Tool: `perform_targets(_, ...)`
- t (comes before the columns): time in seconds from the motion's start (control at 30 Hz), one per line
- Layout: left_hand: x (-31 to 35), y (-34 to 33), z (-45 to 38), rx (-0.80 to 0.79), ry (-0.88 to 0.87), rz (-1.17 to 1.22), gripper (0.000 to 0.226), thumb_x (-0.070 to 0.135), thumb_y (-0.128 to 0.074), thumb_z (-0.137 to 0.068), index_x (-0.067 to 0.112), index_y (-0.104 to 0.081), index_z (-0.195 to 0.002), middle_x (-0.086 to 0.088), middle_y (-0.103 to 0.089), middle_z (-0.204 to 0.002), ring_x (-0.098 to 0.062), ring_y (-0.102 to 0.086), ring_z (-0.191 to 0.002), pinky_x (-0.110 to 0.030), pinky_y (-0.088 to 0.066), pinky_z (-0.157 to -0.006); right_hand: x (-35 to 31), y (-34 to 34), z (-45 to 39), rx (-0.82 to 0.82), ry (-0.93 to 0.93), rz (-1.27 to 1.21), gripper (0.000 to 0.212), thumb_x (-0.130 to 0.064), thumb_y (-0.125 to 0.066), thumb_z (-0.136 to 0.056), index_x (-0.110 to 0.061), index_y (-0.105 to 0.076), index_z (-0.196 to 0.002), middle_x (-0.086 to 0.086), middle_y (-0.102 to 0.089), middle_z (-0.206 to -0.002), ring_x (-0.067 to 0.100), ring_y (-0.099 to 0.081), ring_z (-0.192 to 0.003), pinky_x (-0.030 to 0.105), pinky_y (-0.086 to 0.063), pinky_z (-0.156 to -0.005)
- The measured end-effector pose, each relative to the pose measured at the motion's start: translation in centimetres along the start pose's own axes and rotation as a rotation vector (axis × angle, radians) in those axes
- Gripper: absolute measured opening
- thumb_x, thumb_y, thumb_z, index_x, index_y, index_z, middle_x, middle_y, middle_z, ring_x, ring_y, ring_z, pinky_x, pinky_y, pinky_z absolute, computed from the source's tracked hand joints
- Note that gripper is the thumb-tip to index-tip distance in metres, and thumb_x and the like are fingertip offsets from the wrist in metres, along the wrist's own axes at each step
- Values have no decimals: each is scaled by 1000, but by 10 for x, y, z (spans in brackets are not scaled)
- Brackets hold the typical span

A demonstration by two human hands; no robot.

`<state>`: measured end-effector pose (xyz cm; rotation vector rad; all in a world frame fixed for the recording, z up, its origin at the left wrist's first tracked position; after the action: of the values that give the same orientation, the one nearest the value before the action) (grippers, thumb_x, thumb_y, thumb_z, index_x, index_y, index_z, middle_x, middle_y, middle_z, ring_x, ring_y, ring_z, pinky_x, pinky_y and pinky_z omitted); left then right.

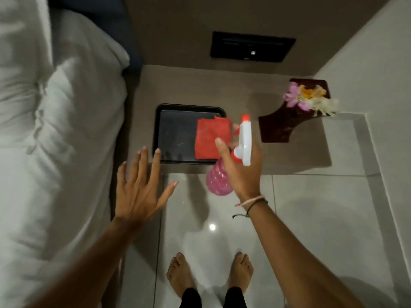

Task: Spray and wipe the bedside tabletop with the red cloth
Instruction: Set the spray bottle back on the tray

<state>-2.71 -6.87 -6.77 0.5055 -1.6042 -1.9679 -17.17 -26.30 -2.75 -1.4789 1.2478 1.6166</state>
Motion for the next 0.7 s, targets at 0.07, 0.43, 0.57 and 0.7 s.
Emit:
perform_targets(0.07, -18, -6, 2, -4, 33, 17, 91, 76, -23, -92, 17, -16, -161, -21, -26, -166, -38, -33, -150, -63, -32, -117, -12, -38, -21, -8, 25, -57, 32, -29, -80, -85, -20, -64, -112, -23, -68, -82, -3, -69, -78, 10, -53, -73)
perform_targets(0.43, -63, -31, -6, -16, 70, 97, 92, 77, -20, -91, 18, -16, -161, -18, -24, -167, -34, -31, -152, -58, -27, -120, -6, -172, -88, -134, 159, 13, 48, -26, -76, -87, -7, -53, -124, -5, -58, -68, 1, -59, -61, 11, -51, -70)
perform_targets(0.57, -69, -33, -9, 7, 67, 94, 92, 76, -25, -91, 17, -18, -161, -19, -25, -167, -34, -31, -152, -58, -27, -120, 4, -179, -91, -85, 162, 41, 50, -25, -78, -85, -4, -53, -122, -10, -55, -67, -3, -58, -60, 8, -50, -69)
perform_targets(0.7, -71, -34, -12, 7, 63, 95, 93, 77, -23, -90, 18, -13, -162, -18, -20, -168, -34, -26, -154, -59, -25, -122, 5, -177, -93, -146, 92, 119, 72, -26, -85, -79, -2, -45, -134, -9, -63, -79, -5, -65, -73, 14, -57, -77)
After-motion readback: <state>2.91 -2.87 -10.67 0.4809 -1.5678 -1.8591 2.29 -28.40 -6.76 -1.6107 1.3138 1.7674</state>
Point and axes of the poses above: each hand's wrist, its own z-axis away from the middle knuckle, its own y-axis out of the back of the hand, x = y × z, the point moved 3 cm from there along -z, towards the middle knuckle
